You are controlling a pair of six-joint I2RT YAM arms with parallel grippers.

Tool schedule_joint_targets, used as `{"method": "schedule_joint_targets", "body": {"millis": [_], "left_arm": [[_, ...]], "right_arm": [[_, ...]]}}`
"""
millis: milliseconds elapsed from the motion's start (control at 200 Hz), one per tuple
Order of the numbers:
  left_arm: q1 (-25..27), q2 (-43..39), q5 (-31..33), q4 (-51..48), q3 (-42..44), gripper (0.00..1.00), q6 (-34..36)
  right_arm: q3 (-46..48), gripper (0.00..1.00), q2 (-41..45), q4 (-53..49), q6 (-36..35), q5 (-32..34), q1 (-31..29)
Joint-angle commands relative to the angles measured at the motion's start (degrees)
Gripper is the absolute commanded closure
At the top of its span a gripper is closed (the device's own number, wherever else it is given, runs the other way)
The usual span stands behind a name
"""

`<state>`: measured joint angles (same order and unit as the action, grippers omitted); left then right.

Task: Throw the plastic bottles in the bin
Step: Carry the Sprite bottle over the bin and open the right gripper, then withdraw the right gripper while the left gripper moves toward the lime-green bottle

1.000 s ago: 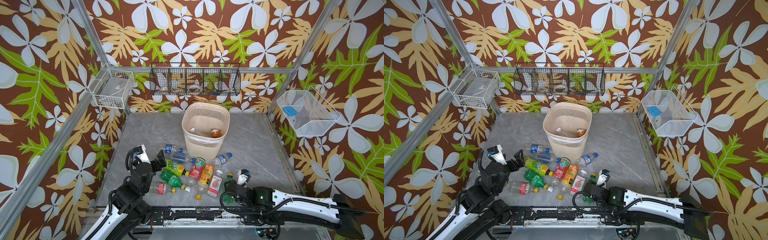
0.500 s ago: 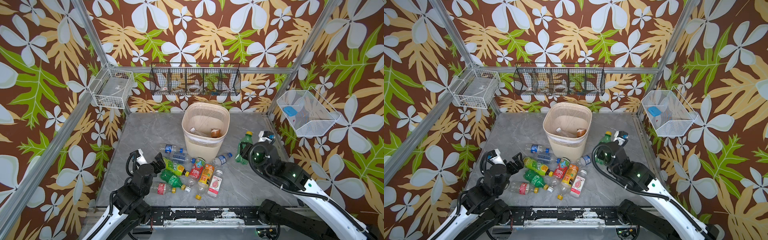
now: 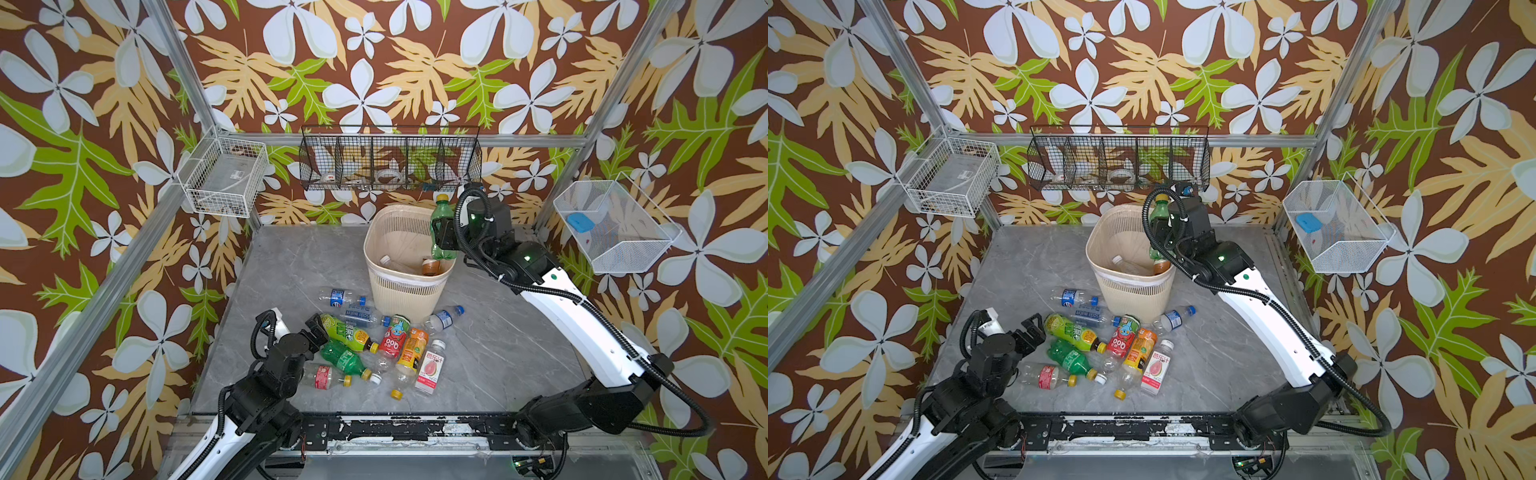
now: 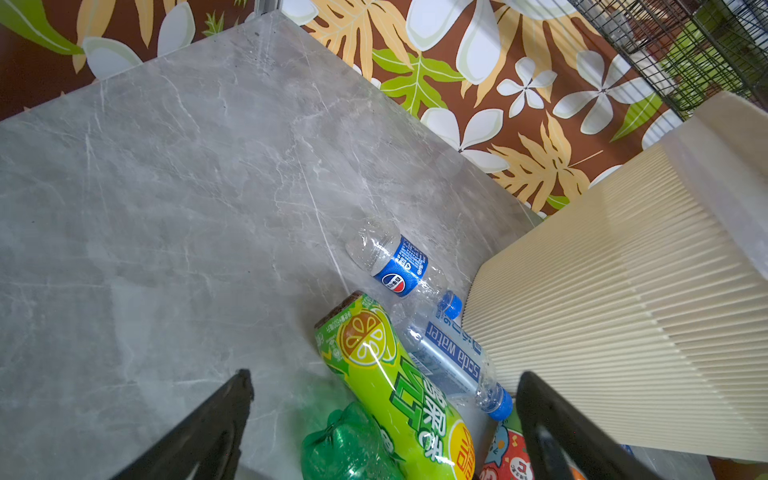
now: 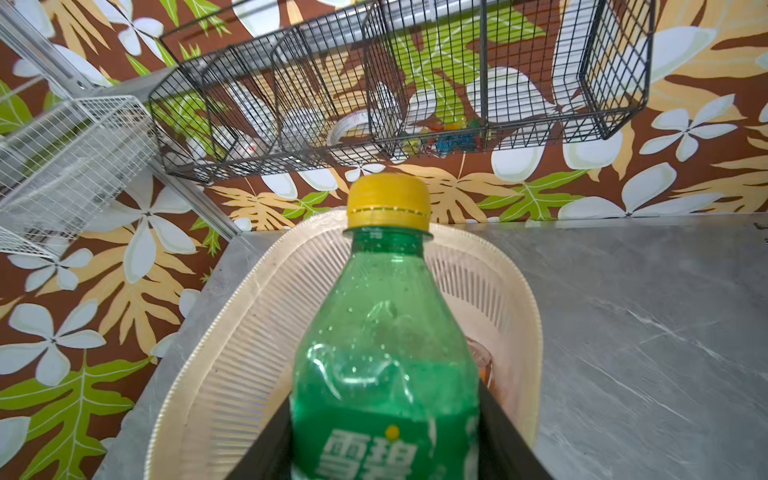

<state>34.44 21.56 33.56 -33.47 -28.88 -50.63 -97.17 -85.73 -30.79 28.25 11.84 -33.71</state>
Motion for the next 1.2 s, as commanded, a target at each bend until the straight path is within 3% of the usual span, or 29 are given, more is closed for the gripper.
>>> {"method": "schedule_joint_targets", "body": {"millis": [0, 415, 470, 601, 826, 931, 1051, 1196], "left_arm": [[-0.1, -0.5, -0.1, -1.8, -0.5, 0.0, -1.5], [-0.1, -1.2, -0.1, -3.2, -0.7, 0.0, -1.8], [-0.1, -1.1, 0.1, -3.0, -0.8, 0.0, -1.7], [-0.1, -0.5, 0.0, -2.8, -1.0, 0.0, -1.6], [-0.1, 1.8, -2.4, -0.8, -0.8, 0.0, -2.1], [-0.1, 2.8, -4.0, 0.6, -0.2, 0.01, -2.9], [-0.1, 3.9, -6.3, 1.9, 0.9, 0.01, -4.2], [-0.1, 5.9, -8.8, 2.7, 1.7, 0.01, -5.7]], "right_arm": [[-0.1, 0.49, -0.8, 2.2, -1.1, -2.5, 0.5], [1.7, 0.46, -3.1, 3.5, -1.0, -3.2, 2.2], [1.2, 0.42, -3.5, 3.2, -1.1, -3.0, 2.2], [0.1, 0.2, -3.5, 2.9, -1.3, -2.1, 2.2], [-2.1, 0.06, 1.2, 1.9, -3.8, 1.3, 2.4], [6.3, 0.03, 9.1, 4.4, -3.0, 2.2, 2.4], [25.9, 0.0, 21.5, 10.2, 0.8, 2.8, 2.5], [38.4, 0.01, 30.3, 7.6, 4.1, 5.1, 2.8]]}}
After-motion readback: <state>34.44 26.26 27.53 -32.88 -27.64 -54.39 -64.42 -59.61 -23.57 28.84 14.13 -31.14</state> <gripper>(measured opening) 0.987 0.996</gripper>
